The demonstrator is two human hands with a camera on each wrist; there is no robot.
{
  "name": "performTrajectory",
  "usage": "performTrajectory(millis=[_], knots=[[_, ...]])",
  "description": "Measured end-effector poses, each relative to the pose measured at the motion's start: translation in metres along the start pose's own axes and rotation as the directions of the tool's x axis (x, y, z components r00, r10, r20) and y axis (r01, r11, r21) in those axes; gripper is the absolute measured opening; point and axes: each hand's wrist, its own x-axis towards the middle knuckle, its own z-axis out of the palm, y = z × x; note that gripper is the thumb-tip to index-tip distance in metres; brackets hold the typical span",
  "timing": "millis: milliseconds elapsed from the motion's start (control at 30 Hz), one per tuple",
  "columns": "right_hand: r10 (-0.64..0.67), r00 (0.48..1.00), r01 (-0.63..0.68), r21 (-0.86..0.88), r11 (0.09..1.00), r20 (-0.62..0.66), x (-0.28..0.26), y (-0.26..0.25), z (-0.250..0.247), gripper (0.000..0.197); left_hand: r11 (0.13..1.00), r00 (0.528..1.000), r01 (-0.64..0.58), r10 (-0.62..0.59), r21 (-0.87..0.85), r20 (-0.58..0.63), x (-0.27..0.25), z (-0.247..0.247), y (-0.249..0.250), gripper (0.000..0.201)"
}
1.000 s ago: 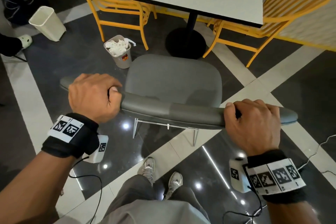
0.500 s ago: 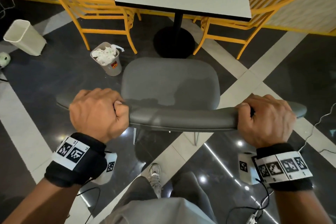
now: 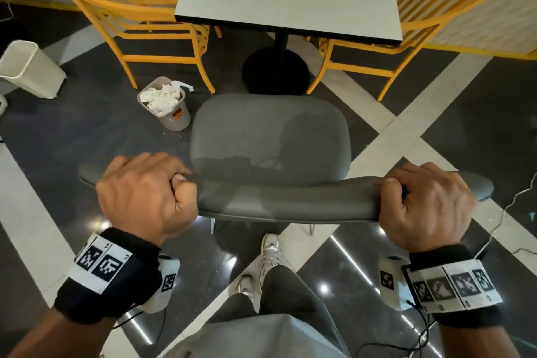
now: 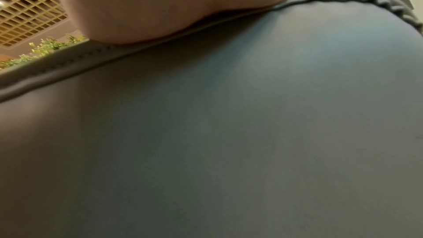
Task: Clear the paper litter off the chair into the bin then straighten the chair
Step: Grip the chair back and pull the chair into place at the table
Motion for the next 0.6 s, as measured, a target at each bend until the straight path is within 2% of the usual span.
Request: performTrajectory(millis=[600], knots=[[0.011,0.996,-0.008,-0.032,0.999,0.09,0.127,0.021,0.042,0.033,0.999,0.999,0.039,-0.039,0.001,0.021,0.123,0.045,0.015,0.03]])
